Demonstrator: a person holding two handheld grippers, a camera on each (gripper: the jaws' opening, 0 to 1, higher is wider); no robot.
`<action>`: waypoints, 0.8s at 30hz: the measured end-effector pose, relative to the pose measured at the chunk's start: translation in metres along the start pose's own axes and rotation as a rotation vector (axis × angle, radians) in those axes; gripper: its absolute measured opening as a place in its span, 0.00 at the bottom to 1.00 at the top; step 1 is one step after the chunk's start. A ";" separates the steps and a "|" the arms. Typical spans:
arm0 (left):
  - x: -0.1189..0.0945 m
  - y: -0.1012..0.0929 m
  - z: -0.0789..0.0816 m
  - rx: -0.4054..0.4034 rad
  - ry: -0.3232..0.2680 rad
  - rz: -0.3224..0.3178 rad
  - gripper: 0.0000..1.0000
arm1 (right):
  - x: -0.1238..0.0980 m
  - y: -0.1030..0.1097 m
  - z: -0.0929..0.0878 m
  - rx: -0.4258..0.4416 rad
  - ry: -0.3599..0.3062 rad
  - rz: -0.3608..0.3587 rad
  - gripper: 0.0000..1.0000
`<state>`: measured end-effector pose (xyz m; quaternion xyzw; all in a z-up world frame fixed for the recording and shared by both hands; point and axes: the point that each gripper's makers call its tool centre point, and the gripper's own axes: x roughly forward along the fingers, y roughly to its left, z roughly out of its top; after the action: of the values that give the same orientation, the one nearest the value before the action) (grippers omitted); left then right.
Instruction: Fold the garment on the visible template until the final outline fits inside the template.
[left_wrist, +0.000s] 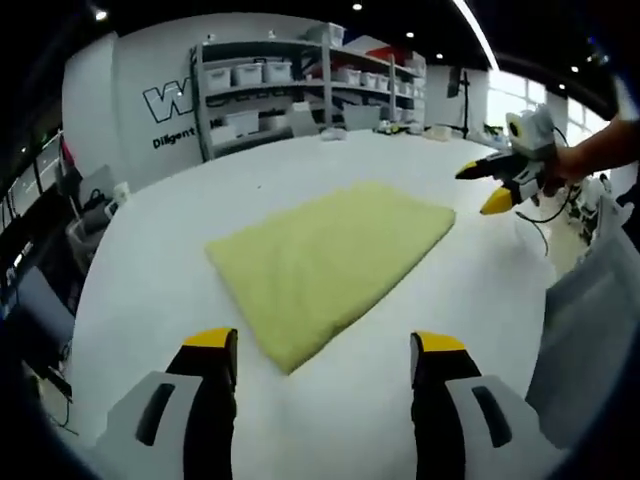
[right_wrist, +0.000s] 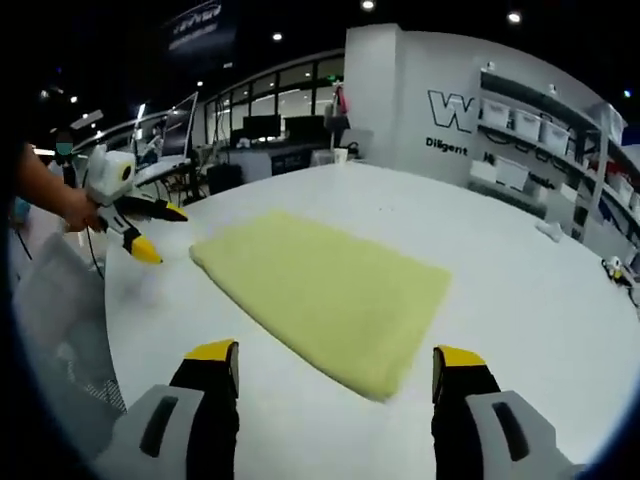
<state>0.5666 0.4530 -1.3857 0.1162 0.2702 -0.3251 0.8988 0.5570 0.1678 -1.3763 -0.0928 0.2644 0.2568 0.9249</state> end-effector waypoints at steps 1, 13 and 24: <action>-0.003 -0.001 -0.001 -0.010 0.004 0.007 0.71 | -0.001 0.000 -0.001 0.000 -0.001 -0.005 0.80; -0.017 -0.013 -0.008 -0.102 -0.019 0.044 0.95 | -0.020 0.010 -0.005 0.054 -0.025 -0.036 0.99; -0.020 -0.014 -0.021 -0.111 0.008 0.063 0.99 | -0.020 0.011 -0.019 0.047 -0.005 -0.038 0.99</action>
<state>0.5359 0.4615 -1.3924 0.0759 0.2874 -0.2807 0.9126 0.5284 0.1623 -1.3821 -0.0753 0.2663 0.2331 0.9322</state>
